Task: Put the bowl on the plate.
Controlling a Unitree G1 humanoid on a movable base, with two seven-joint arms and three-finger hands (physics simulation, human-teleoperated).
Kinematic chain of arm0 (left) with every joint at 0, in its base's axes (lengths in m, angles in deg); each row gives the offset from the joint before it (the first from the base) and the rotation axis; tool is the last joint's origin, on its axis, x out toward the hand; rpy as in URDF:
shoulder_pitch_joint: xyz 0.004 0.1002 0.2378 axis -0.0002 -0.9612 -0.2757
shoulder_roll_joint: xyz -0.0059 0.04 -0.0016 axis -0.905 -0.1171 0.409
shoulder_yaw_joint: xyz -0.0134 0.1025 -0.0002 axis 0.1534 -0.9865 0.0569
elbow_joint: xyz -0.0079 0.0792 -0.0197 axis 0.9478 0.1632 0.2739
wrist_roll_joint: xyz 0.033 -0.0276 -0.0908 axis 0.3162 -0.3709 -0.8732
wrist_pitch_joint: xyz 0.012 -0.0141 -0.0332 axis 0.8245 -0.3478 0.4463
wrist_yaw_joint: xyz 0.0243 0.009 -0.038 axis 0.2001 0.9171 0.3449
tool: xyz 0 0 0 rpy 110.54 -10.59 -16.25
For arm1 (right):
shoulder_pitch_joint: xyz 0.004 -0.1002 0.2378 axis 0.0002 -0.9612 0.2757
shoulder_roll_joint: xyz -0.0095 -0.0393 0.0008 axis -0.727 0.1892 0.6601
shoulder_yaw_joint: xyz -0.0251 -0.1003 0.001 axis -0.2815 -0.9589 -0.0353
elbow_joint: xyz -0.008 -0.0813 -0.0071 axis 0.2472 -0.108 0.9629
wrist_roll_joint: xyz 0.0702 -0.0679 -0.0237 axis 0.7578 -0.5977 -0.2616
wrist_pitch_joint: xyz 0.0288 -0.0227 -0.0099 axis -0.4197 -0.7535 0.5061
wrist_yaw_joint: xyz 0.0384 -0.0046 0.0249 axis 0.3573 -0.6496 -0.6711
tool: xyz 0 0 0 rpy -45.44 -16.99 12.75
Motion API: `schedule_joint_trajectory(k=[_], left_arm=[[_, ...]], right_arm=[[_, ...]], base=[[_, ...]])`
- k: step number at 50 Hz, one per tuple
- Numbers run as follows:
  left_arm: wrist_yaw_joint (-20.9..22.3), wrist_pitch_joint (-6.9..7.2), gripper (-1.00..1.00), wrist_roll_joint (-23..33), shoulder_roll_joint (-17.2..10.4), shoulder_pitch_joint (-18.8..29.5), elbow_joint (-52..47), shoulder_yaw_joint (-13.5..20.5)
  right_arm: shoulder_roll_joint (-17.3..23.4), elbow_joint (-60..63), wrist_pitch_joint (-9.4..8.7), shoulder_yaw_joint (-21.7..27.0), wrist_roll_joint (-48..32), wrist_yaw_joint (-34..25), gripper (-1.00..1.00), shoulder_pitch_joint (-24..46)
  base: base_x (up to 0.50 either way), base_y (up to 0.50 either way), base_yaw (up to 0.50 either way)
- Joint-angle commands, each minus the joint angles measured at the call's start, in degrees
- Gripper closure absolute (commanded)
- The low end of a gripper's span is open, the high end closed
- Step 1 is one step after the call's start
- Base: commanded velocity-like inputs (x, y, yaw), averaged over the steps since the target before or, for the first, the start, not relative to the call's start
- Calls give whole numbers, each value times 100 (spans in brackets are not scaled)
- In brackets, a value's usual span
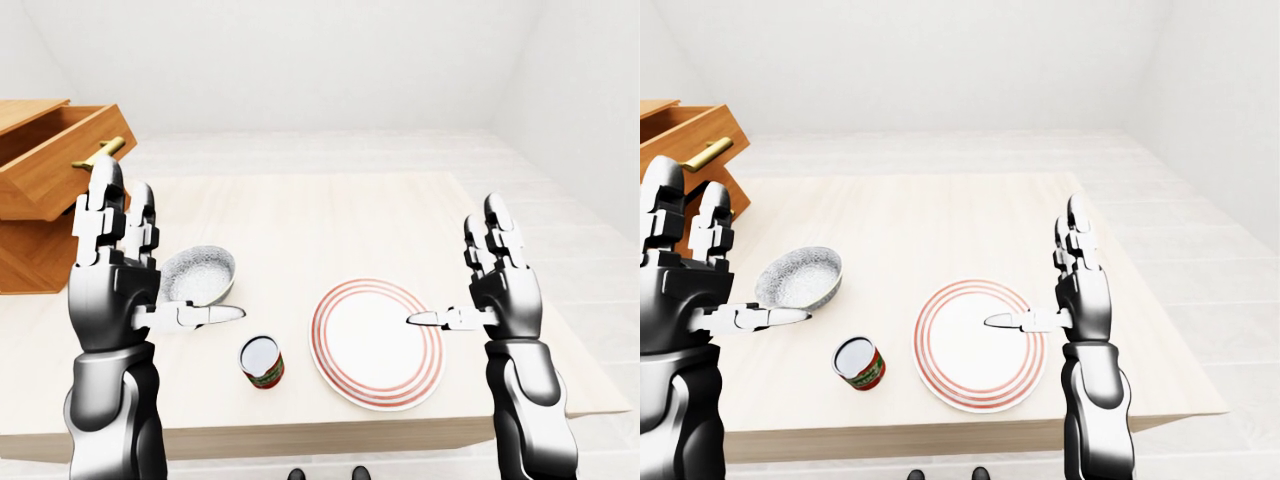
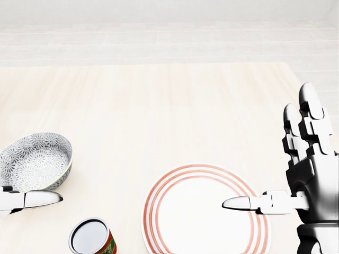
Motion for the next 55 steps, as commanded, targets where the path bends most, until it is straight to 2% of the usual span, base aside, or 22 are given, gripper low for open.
schedule_joint_trajectory(k=[1, 17, 25, 29, 36, 45, 55], left_arm=[[15, 0, -100, -19, -8, -13, 4, 37], [61, 0, -100, 20, 14, -59, 121, 8], [-92, 0, -100, 140, 12, 10, 218, -16], [-7, 0, -100, 174, -5, -28, 302, -66], [-85, 0, -100, 426, -180, 252, 642, -132], [-215, 0, -100, 1060, -520, 856, 1280, -326], [-211, 0, -100, 1683, -794, 1201, 1348, -411]], right_arm=[[1, -5, 0, -29, -34, -37, -100, -33], [-24, -54, 0, -49, -97, 14, -100, -39], [-8, -180, 0, -39, -122, 24, -100, 15], [5, -214, 0, -16, -107, 13, -100, 21], [10, -147, 0, 5, -116, -11, -100, -50], [5, -153, 0, 34, -168, -71, -100, -118], [9, -219, 0, 68, -189, -146, -100, -140]], base=[[26, 0, 0], [6, 0, 0], [0, 0, 0], [0, 0, 0], [0, 0, 0], [0, 0, 0], [0, 0, 0]])
